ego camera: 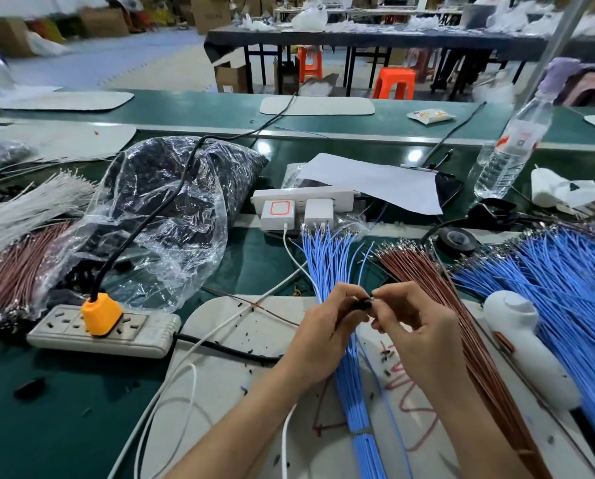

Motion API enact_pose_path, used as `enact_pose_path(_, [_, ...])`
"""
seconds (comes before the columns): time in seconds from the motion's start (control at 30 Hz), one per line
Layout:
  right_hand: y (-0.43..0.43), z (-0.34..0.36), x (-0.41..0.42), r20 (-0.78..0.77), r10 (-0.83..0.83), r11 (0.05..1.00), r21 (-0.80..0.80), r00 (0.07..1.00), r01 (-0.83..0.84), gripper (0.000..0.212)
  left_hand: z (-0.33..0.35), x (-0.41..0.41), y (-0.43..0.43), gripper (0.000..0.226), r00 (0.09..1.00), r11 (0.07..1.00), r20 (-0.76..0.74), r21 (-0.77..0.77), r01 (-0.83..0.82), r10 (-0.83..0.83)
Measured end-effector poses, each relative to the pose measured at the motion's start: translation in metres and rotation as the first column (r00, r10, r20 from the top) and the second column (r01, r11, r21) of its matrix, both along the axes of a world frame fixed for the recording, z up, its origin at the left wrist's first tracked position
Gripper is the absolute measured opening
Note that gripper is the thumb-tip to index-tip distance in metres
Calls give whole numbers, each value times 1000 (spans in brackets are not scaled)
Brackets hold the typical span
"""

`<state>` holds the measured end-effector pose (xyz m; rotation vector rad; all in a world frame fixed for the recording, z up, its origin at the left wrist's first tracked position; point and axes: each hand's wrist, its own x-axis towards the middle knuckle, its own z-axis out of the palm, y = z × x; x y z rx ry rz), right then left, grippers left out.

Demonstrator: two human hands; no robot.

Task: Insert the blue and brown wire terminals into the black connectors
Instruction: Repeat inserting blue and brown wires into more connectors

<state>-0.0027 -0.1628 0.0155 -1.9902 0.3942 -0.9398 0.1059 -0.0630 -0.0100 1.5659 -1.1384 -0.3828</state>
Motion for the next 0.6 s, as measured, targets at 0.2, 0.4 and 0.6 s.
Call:
enact_pose_path(0.2, [-2, 0, -2, -18, 31, 998, 51, 999, -30, 24, 1, 1, 1, 15, 1000, 1000, 15, 9, -27, 27])
enact_pose_path(0.4, [-8, 1, -3, -55, 87, 977, 199, 995, -74, 21, 0, 2, 1, 17, 999, 1000, 42, 4, -10, 10])
enact_pose_path(0.6, [-17, 1, -5, -110, 129, 924, 374, 986, -79, 16, -1, 0, 1, 19, 998, 999, 39, 31, 38, -39])
